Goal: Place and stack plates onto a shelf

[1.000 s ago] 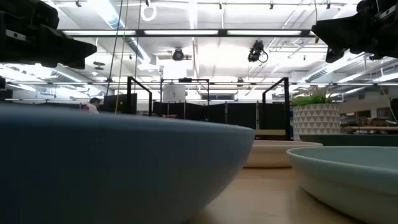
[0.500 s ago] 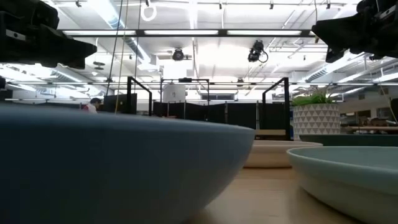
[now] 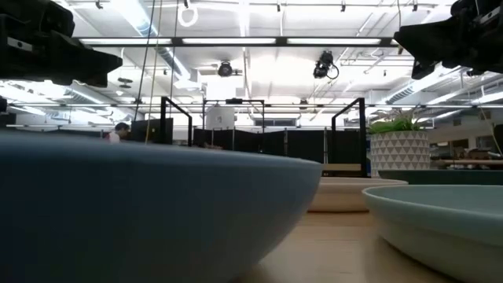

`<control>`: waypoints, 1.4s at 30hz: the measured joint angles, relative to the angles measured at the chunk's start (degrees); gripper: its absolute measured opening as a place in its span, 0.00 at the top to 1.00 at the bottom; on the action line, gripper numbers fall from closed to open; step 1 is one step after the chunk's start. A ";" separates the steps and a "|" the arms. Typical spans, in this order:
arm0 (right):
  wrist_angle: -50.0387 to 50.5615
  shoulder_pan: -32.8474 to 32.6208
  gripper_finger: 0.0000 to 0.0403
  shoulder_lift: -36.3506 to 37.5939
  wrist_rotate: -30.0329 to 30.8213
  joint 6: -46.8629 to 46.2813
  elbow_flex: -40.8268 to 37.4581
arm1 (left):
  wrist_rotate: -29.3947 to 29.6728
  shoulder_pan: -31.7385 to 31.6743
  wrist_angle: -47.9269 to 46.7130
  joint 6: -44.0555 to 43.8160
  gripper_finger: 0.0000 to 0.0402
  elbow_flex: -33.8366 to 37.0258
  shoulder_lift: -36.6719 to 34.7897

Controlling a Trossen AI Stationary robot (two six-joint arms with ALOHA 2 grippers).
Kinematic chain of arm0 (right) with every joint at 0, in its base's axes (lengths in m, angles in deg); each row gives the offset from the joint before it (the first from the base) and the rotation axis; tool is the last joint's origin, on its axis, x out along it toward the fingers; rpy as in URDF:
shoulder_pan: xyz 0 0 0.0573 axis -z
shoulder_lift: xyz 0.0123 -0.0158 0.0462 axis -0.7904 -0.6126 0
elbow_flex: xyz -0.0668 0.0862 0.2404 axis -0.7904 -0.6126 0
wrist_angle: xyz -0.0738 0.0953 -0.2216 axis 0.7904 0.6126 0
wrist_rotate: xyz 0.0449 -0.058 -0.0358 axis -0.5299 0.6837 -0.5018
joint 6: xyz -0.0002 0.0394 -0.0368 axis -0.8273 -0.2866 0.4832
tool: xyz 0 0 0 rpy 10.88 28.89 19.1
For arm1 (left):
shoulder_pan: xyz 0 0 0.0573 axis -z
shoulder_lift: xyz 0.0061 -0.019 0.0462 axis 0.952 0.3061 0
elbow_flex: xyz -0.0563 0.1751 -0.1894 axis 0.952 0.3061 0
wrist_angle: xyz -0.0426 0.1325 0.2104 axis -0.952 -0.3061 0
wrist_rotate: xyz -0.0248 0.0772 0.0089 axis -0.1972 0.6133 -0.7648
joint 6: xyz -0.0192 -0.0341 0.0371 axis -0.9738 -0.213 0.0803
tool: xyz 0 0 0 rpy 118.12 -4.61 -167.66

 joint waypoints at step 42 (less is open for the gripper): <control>-37.94 0.11 0.81 -0.19 25.30 -10.92 0.07 | 28.89 0.15 40.69 -44.02 0.86 -8.80 5.55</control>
